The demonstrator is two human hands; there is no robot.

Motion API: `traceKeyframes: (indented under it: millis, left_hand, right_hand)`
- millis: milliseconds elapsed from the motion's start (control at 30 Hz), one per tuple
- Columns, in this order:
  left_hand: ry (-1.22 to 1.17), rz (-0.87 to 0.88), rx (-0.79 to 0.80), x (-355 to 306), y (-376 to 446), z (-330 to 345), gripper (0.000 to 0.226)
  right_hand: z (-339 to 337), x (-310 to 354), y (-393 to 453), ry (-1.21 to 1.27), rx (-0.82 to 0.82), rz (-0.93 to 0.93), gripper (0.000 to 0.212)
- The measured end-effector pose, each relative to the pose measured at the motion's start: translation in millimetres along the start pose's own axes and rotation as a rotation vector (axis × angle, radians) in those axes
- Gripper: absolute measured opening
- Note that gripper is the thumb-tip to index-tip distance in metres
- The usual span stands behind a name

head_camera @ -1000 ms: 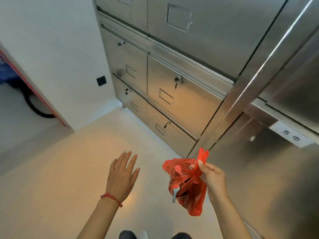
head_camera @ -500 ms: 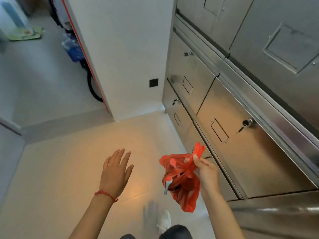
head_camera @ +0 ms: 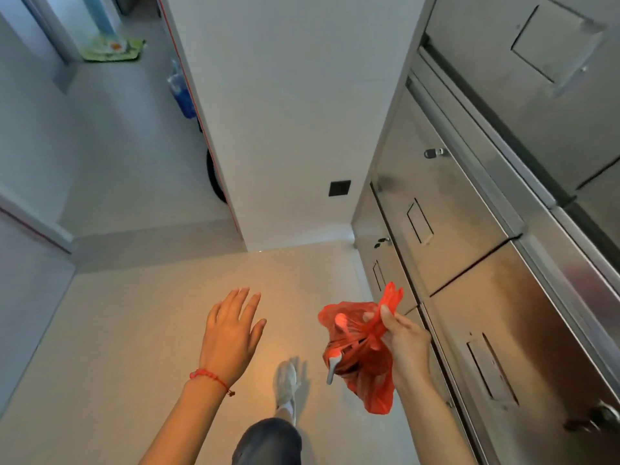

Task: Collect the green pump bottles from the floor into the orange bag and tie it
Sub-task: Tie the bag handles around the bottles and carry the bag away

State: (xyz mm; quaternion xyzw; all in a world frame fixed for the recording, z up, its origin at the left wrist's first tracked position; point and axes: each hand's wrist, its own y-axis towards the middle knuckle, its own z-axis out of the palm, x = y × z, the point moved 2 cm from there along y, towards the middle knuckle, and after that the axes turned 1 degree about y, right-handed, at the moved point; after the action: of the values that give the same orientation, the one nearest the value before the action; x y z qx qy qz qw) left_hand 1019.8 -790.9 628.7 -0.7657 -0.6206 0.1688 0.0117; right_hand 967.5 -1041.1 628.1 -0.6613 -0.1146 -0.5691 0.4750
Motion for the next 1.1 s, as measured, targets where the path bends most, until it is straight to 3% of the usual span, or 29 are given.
traceKeyframes:
  millis: [567,900,1100]
  left_hand:
    - [-0.004,0.016,0.051,31,262,-39,0.076]
    - [0.035,0.024,0.107,37,373,-9,0.072]
    - [0.019,0.096,0.105,58,447,44,0.063]
  right_hand:
    - [141,48,206,-0.08,-0.029,0.006,0.021]
    - [188,13,329,-0.063,-0.082,0.124,0.011]
    - [201,-41,401,-0.052,-0.154,0.095,0.012]
